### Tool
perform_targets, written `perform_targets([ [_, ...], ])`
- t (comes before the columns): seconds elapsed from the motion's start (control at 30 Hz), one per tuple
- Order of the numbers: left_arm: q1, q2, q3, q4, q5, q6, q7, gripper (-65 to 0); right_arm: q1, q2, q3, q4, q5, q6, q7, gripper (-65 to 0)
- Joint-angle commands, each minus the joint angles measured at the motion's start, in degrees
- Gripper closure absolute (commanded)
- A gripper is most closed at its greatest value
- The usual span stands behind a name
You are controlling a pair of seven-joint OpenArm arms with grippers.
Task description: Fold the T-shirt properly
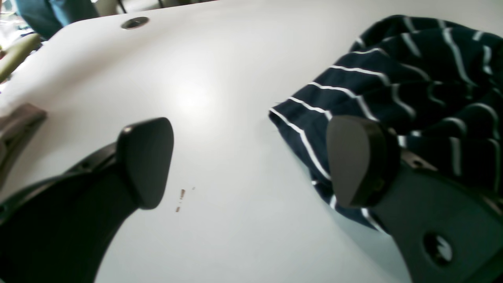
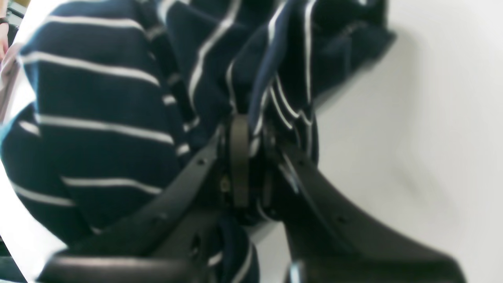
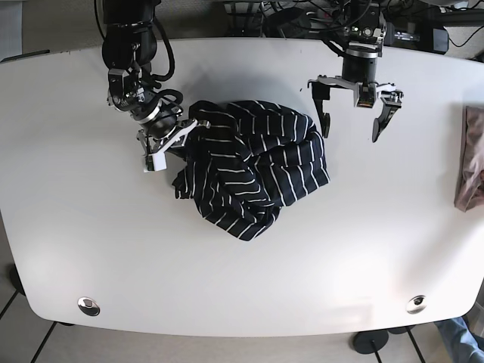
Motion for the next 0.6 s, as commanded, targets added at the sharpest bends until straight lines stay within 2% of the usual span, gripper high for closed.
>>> perform_targets([
  [0.03, 0.2, -0.3, 0.8, 0.7, 0.0, 0.6, -1.6, -56.7, 2.1, 0.5, 0.3, 4.8, 0.8, 0.46, -0.6, -2.4],
  [0.17, 0.8, -3.9, 4.0, -1.0, 0.0, 0.5, -1.7, -56.7, 8.2, 0.6, 0.3, 14.9, 0.4, 0.46, -8.5, -1.7],
  [0.37, 2.8, -8.9, 8.5, -1.7, 0.0, 0.5, -2.0, -56.7, 24.4, 0.7, 0.1, 21.9, 0.8, 0.46, -19.9, -1.7],
  [0.6, 3.6, -9.7, 9.0, -1.7, 0.0, 0.5, -2.0, -56.7, 39.1, 2.4, -7.9, 22.5, 0.4, 0.54, -21.0, -1.7],
])
